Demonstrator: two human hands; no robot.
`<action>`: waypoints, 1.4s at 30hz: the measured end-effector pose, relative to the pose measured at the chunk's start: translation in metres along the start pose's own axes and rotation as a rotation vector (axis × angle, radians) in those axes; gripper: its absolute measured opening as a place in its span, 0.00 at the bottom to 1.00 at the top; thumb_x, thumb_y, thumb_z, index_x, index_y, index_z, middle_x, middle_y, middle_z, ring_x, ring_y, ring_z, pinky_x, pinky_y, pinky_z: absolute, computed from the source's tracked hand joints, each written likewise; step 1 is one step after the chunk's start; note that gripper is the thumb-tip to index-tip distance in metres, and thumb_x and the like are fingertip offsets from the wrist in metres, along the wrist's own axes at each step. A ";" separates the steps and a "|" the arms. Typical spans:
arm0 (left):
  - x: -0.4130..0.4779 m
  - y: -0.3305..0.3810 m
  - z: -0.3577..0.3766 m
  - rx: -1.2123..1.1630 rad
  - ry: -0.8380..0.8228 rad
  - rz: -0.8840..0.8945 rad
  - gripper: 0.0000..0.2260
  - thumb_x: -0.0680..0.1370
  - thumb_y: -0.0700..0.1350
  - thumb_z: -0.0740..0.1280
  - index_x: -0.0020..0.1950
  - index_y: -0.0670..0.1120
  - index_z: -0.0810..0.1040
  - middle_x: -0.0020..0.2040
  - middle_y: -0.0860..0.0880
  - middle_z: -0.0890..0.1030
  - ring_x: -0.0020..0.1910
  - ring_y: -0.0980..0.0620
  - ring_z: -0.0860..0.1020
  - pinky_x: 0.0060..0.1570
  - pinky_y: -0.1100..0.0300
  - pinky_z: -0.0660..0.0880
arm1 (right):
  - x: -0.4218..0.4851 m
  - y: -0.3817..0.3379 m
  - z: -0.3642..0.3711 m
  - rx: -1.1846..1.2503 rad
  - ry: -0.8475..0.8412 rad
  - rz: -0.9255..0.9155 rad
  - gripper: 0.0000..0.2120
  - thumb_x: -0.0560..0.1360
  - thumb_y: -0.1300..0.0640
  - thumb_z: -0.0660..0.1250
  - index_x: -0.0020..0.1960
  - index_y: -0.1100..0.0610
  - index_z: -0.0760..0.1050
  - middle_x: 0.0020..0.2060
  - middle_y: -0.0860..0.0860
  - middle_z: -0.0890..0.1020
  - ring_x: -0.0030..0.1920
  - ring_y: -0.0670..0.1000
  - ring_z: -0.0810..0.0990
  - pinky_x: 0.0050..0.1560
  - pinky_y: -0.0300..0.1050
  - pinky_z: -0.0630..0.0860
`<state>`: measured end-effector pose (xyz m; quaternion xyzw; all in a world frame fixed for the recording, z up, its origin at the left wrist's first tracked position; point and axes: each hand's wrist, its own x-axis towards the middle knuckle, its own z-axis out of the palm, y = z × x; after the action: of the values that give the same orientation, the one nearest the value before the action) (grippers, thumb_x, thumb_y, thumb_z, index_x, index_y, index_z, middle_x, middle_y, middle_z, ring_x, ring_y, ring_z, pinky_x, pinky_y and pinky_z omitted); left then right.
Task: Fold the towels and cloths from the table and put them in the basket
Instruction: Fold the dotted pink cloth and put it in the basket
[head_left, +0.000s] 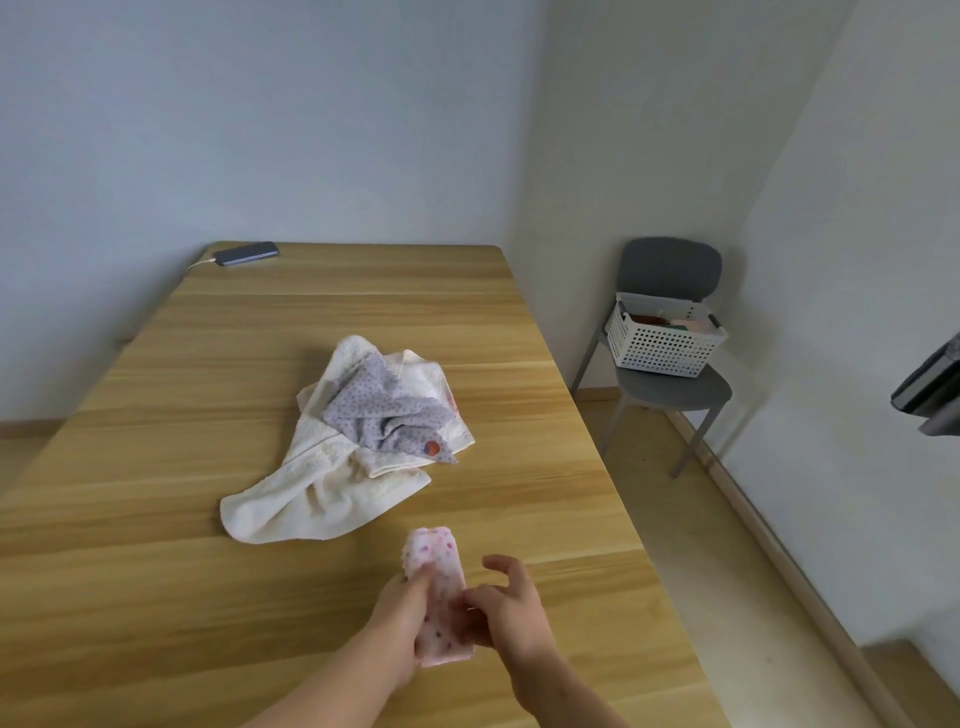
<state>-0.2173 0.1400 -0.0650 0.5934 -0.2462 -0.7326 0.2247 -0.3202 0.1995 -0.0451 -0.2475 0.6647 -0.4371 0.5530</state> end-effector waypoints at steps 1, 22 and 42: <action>-0.003 0.002 -0.001 0.016 0.008 0.017 0.14 0.79 0.50 0.62 0.58 0.41 0.74 0.50 0.40 0.78 0.47 0.42 0.78 0.54 0.46 0.76 | 0.001 0.000 -0.001 -0.024 0.043 0.014 0.16 0.69 0.62 0.63 0.56 0.55 0.69 0.41 0.55 0.80 0.35 0.50 0.77 0.37 0.43 0.76; 0.003 -0.011 0.203 0.231 -0.125 0.364 0.26 0.74 0.31 0.62 0.60 0.60 0.66 0.61 0.48 0.72 0.44 0.47 0.77 0.34 0.59 0.73 | 0.002 -0.023 -0.210 0.341 0.329 0.048 0.07 0.76 0.64 0.62 0.53 0.56 0.69 0.38 0.57 0.77 0.28 0.50 0.73 0.30 0.40 0.73; 0.099 -0.046 0.579 0.291 -0.126 0.177 0.09 0.74 0.35 0.67 0.39 0.48 0.77 0.41 0.47 0.77 0.35 0.51 0.74 0.35 0.61 0.72 | 0.109 -0.046 -0.597 0.301 0.416 0.096 0.11 0.69 0.70 0.66 0.47 0.61 0.66 0.28 0.56 0.72 0.26 0.52 0.72 0.33 0.43 0.76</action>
<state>-0.8057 0.1686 -0.0684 0.5487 -0.4143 -0.7024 0.1842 -0.9242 0.2714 -0.0588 -0.0351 0.7026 -0.5459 0.4550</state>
